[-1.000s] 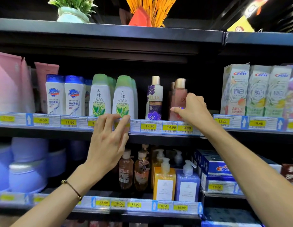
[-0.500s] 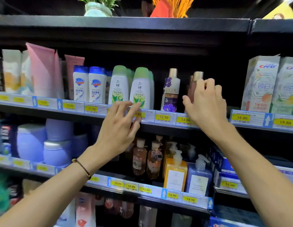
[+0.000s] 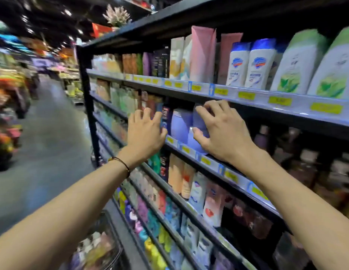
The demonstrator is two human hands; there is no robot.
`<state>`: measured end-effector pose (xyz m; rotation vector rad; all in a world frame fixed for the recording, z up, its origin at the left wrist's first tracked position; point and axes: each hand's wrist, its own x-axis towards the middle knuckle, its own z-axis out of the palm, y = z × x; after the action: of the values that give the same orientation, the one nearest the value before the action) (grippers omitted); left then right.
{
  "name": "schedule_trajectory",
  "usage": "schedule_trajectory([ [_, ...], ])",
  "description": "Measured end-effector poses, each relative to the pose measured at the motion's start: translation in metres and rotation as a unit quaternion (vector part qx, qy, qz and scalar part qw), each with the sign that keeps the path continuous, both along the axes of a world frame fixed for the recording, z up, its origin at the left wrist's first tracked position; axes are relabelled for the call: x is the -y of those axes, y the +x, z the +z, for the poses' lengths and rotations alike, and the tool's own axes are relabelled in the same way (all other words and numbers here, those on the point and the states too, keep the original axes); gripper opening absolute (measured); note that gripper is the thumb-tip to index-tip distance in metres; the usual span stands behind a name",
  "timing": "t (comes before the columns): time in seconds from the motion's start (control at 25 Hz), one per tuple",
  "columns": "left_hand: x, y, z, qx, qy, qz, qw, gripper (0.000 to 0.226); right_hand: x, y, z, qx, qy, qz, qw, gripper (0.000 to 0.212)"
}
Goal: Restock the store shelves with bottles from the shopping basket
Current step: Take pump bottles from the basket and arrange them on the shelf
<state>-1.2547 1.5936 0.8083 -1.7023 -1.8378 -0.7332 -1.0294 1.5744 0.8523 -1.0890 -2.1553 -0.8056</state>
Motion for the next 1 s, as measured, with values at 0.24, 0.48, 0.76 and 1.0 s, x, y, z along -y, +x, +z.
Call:
schedule_trajectory([
  [0.24,0.045,-0.165,-0.079,-0.032,-0.107,0.139,0.984,0.047,-0.045,-0.184,-0.082,0.065,-0.125,0.119,0.983,0.063],
  [0.48,0.063,-0.298,-0.160,0.031,-0.213,0.201,0.956,0.050,-0.075,-0.350,-0.171,0.121,-0.220,0.196,0.948,0.056],
  [0.76,0.042,-0.402,-0.249,0.079,-0.322,0.220,0.918,0.046,-0.137,-0.467,-0.265,0.158,-0.329,0.195,0.910,0.052],
  [1.0,-0.041,-0.458,-0.318,0.146,-0.384,0.226,0.883,0.049,-0.227,-0.520,-0.351,0.197,-0.403,0.180,0.876,0.054],
])
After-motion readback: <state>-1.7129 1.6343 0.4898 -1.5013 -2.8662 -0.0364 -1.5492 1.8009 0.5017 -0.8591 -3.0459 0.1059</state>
